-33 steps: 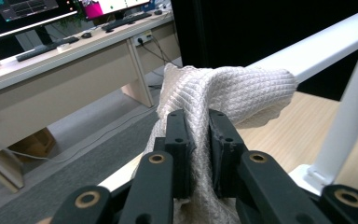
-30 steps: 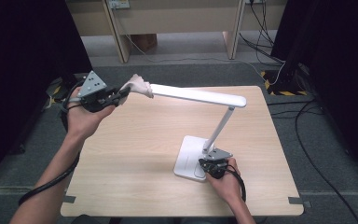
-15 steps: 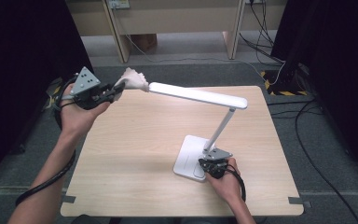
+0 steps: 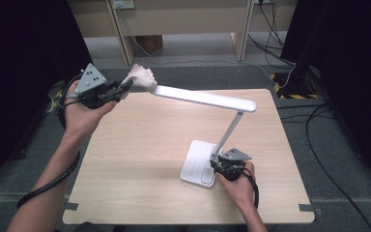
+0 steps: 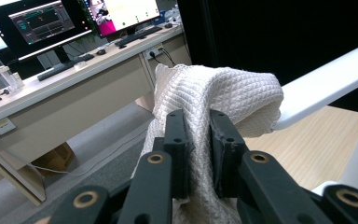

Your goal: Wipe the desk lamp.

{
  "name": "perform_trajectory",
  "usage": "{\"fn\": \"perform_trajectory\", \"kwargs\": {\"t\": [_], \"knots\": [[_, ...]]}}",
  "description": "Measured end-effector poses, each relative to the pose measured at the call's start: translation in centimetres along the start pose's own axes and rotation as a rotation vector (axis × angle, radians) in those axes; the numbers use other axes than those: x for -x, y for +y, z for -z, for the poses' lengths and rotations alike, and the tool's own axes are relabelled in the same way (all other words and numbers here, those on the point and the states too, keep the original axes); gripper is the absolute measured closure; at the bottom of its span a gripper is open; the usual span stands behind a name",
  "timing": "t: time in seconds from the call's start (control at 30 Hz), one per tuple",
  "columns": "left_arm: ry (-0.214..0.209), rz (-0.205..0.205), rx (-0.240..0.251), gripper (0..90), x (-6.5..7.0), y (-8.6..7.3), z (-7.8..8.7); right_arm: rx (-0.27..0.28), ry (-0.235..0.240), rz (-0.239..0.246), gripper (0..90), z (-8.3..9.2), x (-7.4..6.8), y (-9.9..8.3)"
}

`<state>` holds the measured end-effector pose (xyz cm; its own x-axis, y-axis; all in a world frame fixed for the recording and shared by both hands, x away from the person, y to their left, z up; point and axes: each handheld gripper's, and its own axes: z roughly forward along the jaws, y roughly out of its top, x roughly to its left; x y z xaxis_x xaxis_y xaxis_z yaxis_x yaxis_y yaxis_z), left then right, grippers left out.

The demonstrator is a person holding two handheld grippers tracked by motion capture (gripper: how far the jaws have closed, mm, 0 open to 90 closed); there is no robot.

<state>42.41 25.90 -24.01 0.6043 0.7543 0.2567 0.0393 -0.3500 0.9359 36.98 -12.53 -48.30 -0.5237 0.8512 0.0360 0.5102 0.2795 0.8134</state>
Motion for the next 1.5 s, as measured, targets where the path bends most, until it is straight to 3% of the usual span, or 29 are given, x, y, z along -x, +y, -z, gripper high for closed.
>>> {"fn": "perform_trajectory", "kwargs": {"t": [0.07,0.2,0.37,0.47,0.5,0.63,1.17,1.5], "knots": [[-0.004,-0.006,-0.006,79.0,0.1,-0.1,-0.1,0.048,-0.039,-0.014,49.4,0.5,0.6,0.3],[-0.007,-0.008,-0.012,78.9,0.2,-0.1,-0.3,0.141,-0.064,-0.011,39.8,1.1,1.4,1.4],[-0.008,-0.004,-0.013,78.9,0.2,-0.1,-0.5,0.252,-0.051,0.027,38.7,1.3,2.7,3.5],[-0.013,-0.01,-0.014,78.9,0.4,0.0,-0.6,0.293,-0.035,0.039,43.9,1.2,3.1,4.3],[-0.015,-0.013,-0.016,78.9,0.4,0.0,-0.7,0.282,-0.032,0.059,46.1,1.3,3.2,4.5],[-0.016,-0.015,-0.017,78.9,0.5,0.0,-0.8,0.31,-0.03,0.067,55.2,1.1,3.3,4.9],[-0.02,-0.025,-0.043,79.0,0.4,-0.4,-0.7,0.28,-0.008,0.053,57.5,0.8,3.6,5.5],[-0.06,-0.063,-0.059,79.0,1.8,0.1,-1.3,0.259,-0.019,0.061,59.3,0.6,3.3,5.9]]}}
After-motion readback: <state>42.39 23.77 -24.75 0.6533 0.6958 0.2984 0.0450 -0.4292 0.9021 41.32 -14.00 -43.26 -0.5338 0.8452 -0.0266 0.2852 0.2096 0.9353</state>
